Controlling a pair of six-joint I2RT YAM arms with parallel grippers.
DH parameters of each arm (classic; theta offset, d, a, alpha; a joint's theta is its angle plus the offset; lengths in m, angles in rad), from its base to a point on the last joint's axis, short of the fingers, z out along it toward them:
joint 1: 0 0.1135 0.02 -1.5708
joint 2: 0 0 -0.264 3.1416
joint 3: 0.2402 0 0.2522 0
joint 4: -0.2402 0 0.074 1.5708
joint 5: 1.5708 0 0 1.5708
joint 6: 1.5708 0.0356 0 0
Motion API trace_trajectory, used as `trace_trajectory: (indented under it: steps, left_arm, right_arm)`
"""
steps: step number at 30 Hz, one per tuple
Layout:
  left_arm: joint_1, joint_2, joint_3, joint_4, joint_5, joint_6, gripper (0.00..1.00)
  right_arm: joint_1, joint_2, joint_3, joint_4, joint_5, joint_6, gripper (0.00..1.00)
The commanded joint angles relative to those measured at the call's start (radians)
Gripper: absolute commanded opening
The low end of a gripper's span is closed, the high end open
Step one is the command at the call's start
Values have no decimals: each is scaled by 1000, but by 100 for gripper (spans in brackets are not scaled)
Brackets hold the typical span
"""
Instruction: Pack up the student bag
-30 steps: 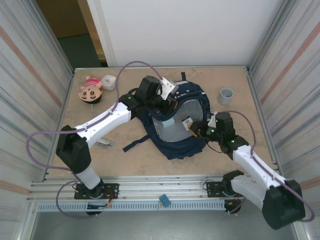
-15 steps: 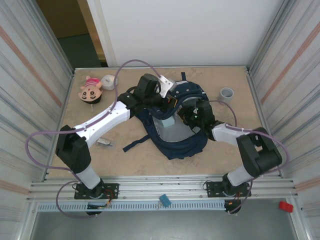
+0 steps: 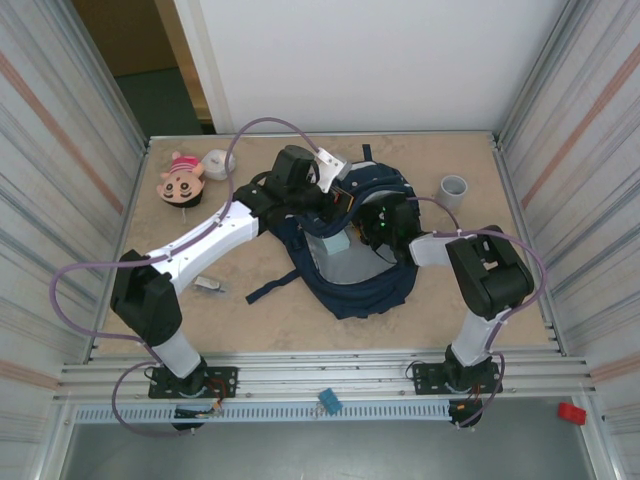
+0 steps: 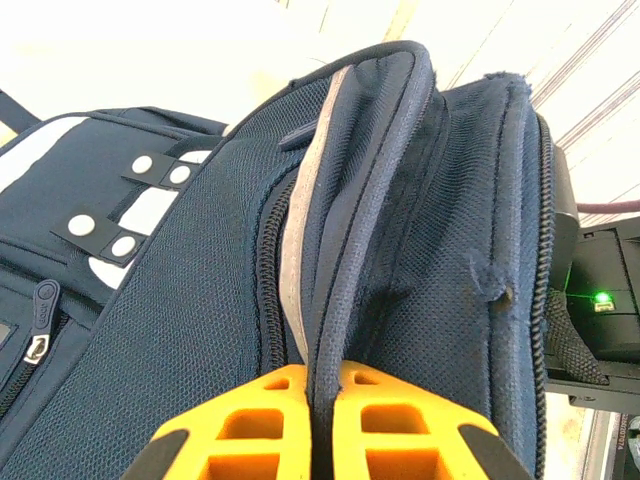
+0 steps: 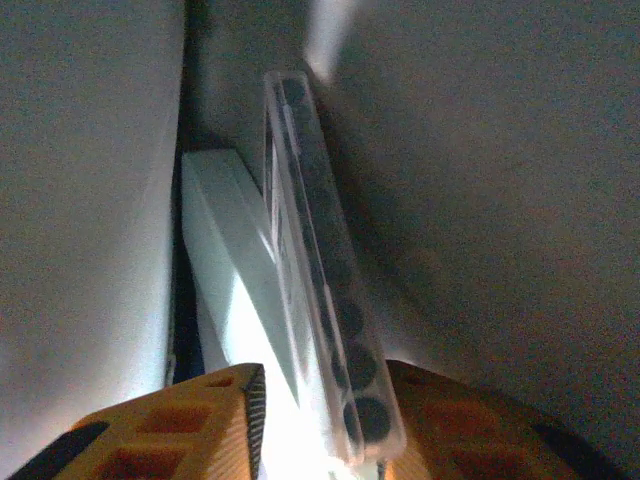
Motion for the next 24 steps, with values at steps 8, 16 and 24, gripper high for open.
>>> trace_trajectory:
  steps: [8, 16, 24]
  left_arm:
    - [5, -65, 27, 109, -8, -12, 0]
    - [-2, -61, -12, 82, -32, 15, 0]
    - [-46, -21, -81, 18, -61, 108, 4]
  right_arm:
    - [-14, -278, -116, -313, 39, -28, 61]
    - [-25, -664, -174, -654, 96, -132, 63]
    - [-31, -1015, -121, -843, 199, -363, 63]
